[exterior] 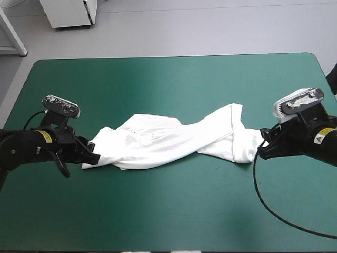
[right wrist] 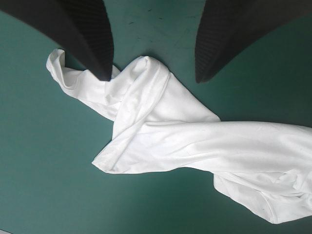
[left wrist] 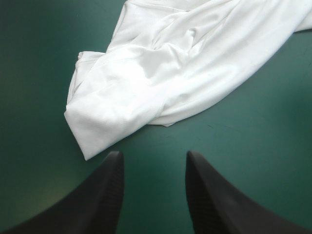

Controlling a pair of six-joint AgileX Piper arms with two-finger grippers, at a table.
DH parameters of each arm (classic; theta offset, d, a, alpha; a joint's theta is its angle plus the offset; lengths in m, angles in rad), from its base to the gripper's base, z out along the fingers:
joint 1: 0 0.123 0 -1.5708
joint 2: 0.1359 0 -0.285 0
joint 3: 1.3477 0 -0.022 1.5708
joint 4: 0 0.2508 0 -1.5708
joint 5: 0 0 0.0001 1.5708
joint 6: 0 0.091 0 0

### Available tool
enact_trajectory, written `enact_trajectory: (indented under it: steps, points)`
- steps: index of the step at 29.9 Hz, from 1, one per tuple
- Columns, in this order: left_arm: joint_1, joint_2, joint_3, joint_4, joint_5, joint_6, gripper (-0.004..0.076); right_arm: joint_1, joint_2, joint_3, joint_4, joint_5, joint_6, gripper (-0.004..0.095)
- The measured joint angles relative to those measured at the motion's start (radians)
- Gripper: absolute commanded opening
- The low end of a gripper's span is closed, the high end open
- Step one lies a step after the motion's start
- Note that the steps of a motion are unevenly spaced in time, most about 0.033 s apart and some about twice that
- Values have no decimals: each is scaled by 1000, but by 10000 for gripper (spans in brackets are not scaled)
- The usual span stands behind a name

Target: Fold the cloth

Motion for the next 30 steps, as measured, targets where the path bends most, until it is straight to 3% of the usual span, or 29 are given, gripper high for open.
enact_trajectory:
  steps: [6, 12, 19, 24, 30]
  points:
    - [0, 0, 0, -28, 0, 0, 292, 0, 0, 0, 2, 5, 0, 496]
    - [0, 0, 0, -45, 0, 0, 234, 0, 0, 0, 3, 23, 0, 496]
    - [0, -8, 0, -47, 0, -6, 240, 0, 0, 0, 3, 43, 33, 496]
    - [-1, 4, 0, 93, 0, -14, 331, 0, 5, 0, -9, 20, 42, 496]
    - [-2, 192, 0, 267, -2, -43, 442, 0, 84, 0, -10, -36, 45, 496]
